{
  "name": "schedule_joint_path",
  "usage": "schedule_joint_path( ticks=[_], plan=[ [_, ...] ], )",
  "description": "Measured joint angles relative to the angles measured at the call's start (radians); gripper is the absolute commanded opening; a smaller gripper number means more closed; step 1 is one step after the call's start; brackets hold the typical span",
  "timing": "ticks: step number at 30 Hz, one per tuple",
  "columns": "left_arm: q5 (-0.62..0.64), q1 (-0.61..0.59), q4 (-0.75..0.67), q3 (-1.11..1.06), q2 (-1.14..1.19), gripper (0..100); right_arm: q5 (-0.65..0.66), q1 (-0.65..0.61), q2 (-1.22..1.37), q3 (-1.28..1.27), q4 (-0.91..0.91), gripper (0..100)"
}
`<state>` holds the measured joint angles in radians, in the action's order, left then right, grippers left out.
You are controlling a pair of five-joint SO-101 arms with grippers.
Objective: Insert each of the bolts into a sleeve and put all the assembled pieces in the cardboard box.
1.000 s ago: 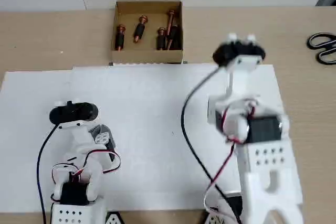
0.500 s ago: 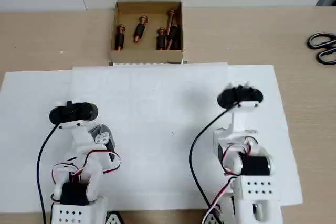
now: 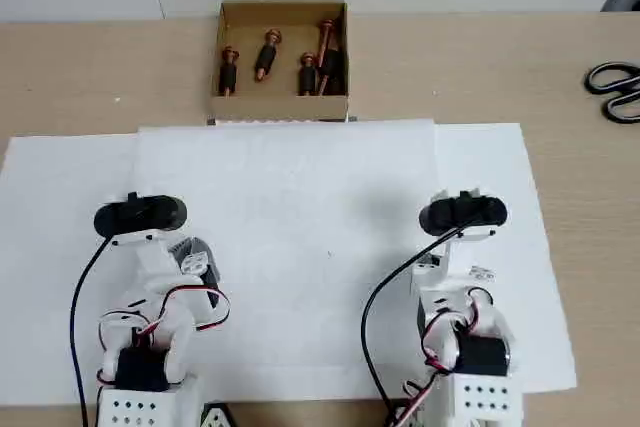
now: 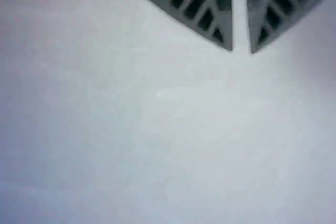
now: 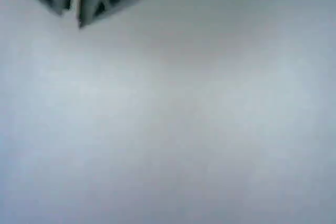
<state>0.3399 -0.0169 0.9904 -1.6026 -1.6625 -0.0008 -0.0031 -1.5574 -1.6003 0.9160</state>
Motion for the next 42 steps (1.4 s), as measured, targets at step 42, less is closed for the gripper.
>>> schedule_joint_path(
  ticks=[42],
  plan=[
    [0.000, 0.000, 0.000, 0.000, 0.000, 1, 0.000, 0.000, -0.241, -0.051, 0.132, 0.3]
  ],
)
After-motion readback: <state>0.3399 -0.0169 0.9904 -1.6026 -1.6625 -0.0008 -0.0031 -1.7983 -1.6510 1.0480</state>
